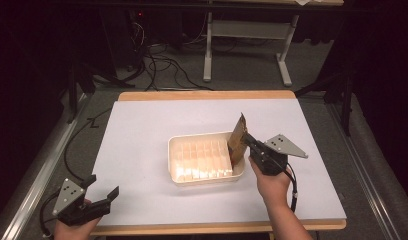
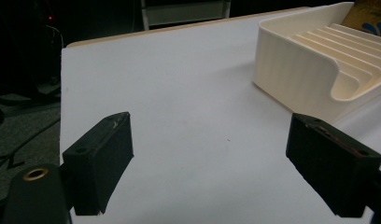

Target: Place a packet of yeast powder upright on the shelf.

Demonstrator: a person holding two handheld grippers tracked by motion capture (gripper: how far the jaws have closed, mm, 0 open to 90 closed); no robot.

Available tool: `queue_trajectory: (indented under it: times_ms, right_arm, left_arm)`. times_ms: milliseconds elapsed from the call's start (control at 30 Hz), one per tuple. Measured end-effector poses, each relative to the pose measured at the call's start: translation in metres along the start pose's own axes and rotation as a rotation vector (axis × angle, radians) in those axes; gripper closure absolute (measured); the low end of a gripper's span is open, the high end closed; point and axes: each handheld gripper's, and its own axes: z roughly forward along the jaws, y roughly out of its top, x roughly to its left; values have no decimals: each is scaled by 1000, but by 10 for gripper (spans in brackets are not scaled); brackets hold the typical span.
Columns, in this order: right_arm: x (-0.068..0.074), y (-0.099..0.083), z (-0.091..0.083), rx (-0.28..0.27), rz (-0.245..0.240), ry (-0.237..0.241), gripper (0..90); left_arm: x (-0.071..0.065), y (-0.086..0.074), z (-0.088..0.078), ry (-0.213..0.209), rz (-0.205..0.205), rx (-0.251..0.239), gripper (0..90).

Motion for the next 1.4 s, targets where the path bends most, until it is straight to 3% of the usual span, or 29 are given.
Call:
queue_trajectory:
  times_ms: [167, 300, 433, 600, 767, 967, 1033, 1100, 1400]
  right_arm:
    - [2, -5, 6, 28, -7, 0, 900]
    - [1, -9, 6, 17, -2, -4, 900]
    - [1, -7, 6, 24, 4, 7, 850]
    - [1, -3, 5, 17, 21, 45, 693]
    - [4, 4, 2, 15, 23, 80, 437]
    - [4, 12, -3, -4, 33, 70, 147]
    - [3, 14, -4, 2, 38, 74, 139]
    - [5, 15, -6, 10, 35, 31, 149]
    - [-1, 13, -19, -17, 48, 86, 100]
  left_arm:
    - [0, 0, 0, 0, -1, 1, 153]
    - [0, 0, 1, -2, 0, 2, 153]
    - [1, 0, 1, -3, -1, 2, 153]
    - [1, 0, 2, -2, -7, 1, 153]
    - [0, 0, 3, -5, -3, 8, 153]
    - [-1, 0, 4, -6, 1, 12, 153]
    - [-1, 0, 5, -6, 1, 11, 153]
    - [-1, 0, 5, -5, 0, 13, 153]
    - [-1, 0, 5, -1, -1, 15, 153]
